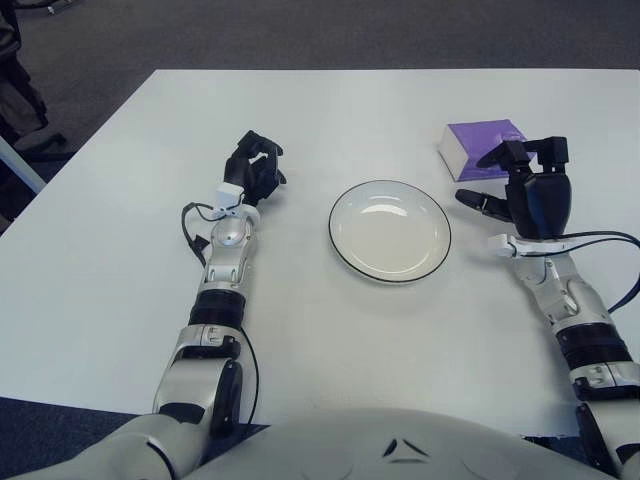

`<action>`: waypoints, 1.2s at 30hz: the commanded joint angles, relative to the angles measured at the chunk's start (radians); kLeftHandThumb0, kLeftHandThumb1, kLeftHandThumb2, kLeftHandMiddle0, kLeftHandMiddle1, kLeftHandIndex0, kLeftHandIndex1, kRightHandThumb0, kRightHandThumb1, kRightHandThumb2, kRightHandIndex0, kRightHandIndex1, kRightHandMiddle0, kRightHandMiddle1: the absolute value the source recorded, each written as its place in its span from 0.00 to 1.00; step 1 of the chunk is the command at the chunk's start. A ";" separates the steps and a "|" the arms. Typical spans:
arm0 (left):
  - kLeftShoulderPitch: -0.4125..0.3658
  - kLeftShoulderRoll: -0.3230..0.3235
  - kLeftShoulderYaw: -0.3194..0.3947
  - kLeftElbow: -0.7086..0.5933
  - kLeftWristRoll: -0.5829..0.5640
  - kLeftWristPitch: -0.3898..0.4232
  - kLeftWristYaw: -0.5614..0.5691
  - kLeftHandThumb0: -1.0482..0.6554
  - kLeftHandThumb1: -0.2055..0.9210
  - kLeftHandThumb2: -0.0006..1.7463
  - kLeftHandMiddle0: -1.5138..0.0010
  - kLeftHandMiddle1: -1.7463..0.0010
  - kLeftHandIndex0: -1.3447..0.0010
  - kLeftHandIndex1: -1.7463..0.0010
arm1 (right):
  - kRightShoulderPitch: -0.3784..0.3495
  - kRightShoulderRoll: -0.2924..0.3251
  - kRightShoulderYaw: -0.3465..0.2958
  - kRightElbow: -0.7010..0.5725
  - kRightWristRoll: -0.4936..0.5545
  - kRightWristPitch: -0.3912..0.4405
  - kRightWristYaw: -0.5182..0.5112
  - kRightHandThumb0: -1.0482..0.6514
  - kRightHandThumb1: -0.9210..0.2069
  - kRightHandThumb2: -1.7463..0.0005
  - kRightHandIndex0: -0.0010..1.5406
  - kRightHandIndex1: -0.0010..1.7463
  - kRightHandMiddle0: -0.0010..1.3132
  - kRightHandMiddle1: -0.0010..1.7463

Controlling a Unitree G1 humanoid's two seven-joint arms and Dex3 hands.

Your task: Put the tissue paper into the plate.

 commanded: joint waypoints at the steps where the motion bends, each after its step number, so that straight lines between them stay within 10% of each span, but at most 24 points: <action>1: 0.124 -0.017 0.000 0.063 -0.004 -0.006 -0.005 0.41 1.00 0.31 0.45 0.00 0.54 0.00 | -0.012 -0.048 -0.005 0.007 -0.006 -0.002 0.002 0.61 0.00 0.85 0.36 0.79 0.26 0.80; 8: 0.124 -0.016 -0.004 0.064 -0.004 -0.008 -0.002 0.41 1.00 0.31 0.45 0.00 0.54 0.00 | -0.059 -0.127 -0.005 0.049 0.005 -0.032 0.013 0.61 0.00 0.82 0.32 0.78 0.21 0.87; 10: 0.126 -0.016 -0.005 0.062 -0.004 -0.008 -0.001 0.41 1.00 0.31 0.45 0.00 0.54 0.00 | -0.067 -0.147 -0.006 0.046 0.009 -0.033 0.030 0.49 0.00 0.79 0.35 0.52 0.23 0.90; 13: 0.126 -0.016 -0.005 0.062 -0.004 -0.008 -0.001 0.41 1.00 0.31 0.45 0.00 0.54 0.00 | -0.077 -0.174 -0.009 0.028 0.016 -0.022 0.073 0.37 0.00 0.81 0.40 0.25 0.26 0.50; 17: 0.125 -0.015 -0.006 0.065 -0.004 -0.009 -0.001 0.41 1.00 0.31 0.45 0.00 0.54 0.00 | -0.083 -0.209 -0.019 -0.012 0.041 0.004 0.182 0.30 0.00 0.84 0.39 0.06 0.29 0.24; 36: 0.125 -0.015 -0.006 0.069 -0.007 -0.009 -0.002 0.41 1.00 0.31 0.45 0.00 0.54 0.00 | -0.230 -0.290 0.035 0.138 0.093 -0.044 0.464 0.15 0.00 0.83 0.18 0.00 0.19 0.06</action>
